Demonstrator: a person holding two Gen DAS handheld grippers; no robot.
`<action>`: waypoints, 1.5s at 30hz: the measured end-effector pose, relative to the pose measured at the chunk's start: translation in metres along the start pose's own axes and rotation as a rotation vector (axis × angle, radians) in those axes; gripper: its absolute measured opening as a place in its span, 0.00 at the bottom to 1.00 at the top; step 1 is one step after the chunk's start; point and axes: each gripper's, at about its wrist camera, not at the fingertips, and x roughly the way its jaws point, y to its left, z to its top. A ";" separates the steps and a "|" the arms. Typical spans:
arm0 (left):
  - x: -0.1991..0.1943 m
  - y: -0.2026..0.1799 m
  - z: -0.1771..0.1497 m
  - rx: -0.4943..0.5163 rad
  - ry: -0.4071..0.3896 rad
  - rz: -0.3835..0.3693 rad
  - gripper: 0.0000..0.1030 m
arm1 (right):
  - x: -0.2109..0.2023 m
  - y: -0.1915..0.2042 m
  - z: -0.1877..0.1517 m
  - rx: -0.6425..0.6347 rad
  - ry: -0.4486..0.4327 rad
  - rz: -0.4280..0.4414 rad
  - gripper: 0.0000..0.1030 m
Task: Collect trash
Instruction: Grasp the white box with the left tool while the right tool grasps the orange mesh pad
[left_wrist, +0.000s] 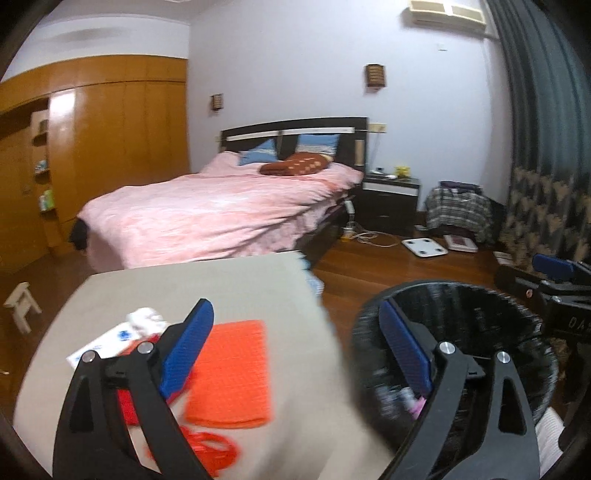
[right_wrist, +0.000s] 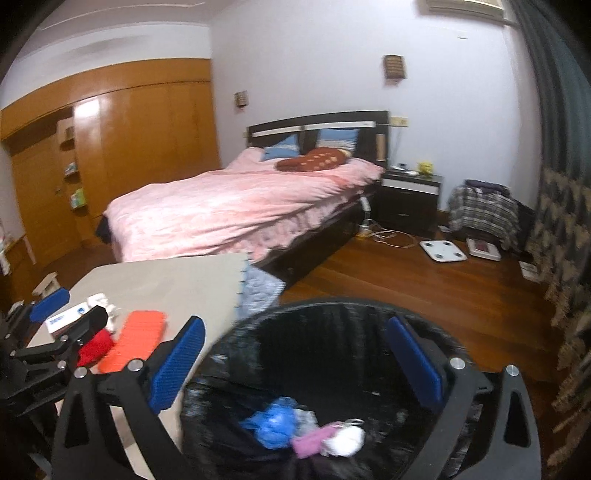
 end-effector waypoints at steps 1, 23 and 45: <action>-0.002 0.008 -0.001 -0.005 0.000 0.017 0.86 | 0.004 0.010 0.001 -0.009 0.000 0.020 0.94; -0.006 0.145 -0.041 -0.114 0.072 0.297 0.85 | 0.100 0.159 -0.042 -0.159 0.159 0.212 0.82; 0.013 0.181 -0.063 -0.155 0.131 0.303 0.78 | 0.134 0.182 -0.075 -0.205 0.354 0.279 0.14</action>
